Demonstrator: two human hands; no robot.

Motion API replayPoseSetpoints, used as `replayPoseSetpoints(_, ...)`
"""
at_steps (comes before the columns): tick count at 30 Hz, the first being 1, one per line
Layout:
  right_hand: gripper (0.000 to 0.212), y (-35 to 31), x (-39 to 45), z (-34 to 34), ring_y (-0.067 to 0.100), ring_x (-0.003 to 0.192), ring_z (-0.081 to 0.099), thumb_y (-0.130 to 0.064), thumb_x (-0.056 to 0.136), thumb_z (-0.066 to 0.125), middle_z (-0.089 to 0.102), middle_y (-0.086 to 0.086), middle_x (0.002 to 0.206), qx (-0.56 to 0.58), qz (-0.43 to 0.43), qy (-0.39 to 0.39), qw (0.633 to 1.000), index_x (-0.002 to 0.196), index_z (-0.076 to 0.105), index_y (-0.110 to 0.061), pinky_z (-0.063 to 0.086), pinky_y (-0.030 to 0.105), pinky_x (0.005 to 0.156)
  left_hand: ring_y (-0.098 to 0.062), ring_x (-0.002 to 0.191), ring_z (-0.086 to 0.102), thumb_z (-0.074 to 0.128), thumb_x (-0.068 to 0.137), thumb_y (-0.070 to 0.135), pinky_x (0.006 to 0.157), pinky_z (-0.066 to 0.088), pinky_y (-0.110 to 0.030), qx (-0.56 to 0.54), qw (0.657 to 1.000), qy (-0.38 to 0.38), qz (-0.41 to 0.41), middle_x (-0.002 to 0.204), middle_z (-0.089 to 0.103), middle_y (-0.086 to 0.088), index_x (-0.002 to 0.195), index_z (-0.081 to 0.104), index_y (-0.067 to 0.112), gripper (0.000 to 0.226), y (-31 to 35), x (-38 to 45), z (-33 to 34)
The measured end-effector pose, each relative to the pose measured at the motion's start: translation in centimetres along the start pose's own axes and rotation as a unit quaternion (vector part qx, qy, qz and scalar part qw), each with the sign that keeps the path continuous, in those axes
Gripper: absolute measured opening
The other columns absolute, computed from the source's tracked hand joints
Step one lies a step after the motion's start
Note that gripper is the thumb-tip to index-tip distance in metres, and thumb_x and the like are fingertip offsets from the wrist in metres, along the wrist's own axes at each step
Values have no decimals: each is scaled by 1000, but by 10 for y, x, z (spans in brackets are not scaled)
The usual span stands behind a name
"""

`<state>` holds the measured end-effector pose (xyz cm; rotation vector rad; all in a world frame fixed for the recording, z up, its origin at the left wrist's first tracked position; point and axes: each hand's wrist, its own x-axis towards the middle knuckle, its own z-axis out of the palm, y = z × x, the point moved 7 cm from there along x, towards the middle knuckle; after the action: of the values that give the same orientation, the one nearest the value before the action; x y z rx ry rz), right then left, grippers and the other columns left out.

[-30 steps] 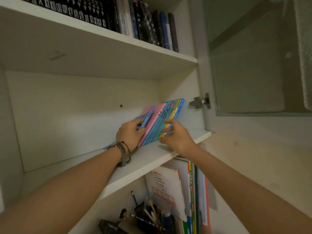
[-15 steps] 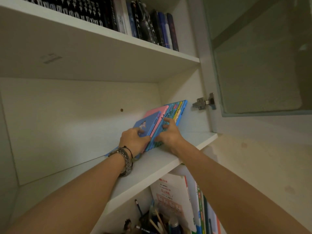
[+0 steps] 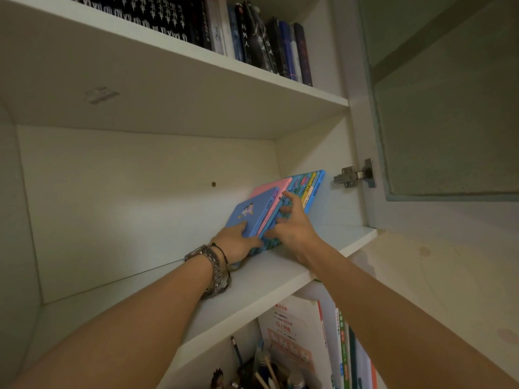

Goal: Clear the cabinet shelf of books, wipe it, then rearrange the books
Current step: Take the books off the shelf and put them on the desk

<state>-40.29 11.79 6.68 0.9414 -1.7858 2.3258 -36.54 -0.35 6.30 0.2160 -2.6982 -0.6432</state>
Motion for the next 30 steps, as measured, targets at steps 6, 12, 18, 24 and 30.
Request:
replayPoseSetpoints(6, 95, 0, 2, 4, 22, 112, 52, 24, 74, 63, 45, 9, 128, 1, -18, -14, 1000, 147, 24, -22, 56, 22, 61, -28, 114, 53, 57, 90, 26, 88, 44, -30, -55, 998, 10, 31, 133, 51, -9, 148, 28, 26, 64, 1, 1, -6)
replayPoseSetpoints(12, 83, 9, 10, -2, 31, 110, 61, 19, 80, 59, 55, 0, 107, 80, 23, 10, 996, 148, 25, -15, 58, 41, 79, -23, 118, 50, 56, 82, 31, 101, 44, -36, -95, 994, 1, 57, 136, 48, -6, 149, 29, 28, 72, 4, -2, -6)
replayPoseSetpoints(18, 60, 9, 24, 6, 26, 103, 63, 14, 89, 51, 60, 10, 114, 110, 40, 40, 992, 142, 36, -11, 58, 40, 76, -16, 116, 51, 53, 85, 21, 94, 44, -23, -145, 985, -8, 90, 132, 51, -1, 147, 31, 34, 66, 10, -4, -10)
replayPoseSetpoints(24, 65, 13, 21, 7, 28, 103, 61, 18, 90, 45, 54, 9, 128, 140, 53, 38, 988, 144, 30, -15, 58, 39, 63, -17, 120, 51, 54, 95, 21, 99, 42, -28, -108, 990, -41, 84, 137, 48, 0, 150, 23, 32, 64, -2, 0, -7)
replayPoseSetpoints(30, 72, 15, 12, 8, 29, 94, 65, 12, 91, 49, 60, 14, 120, 85, 56, 11, 995, 147, 22, -25, 59, 38, 61, -23, 124, 47, 54, 95, 25, 104, 36, -29, 37, 994, 14, 102, 142, 47, -6, 151, 20, 25, 65, 0, 2, -7)
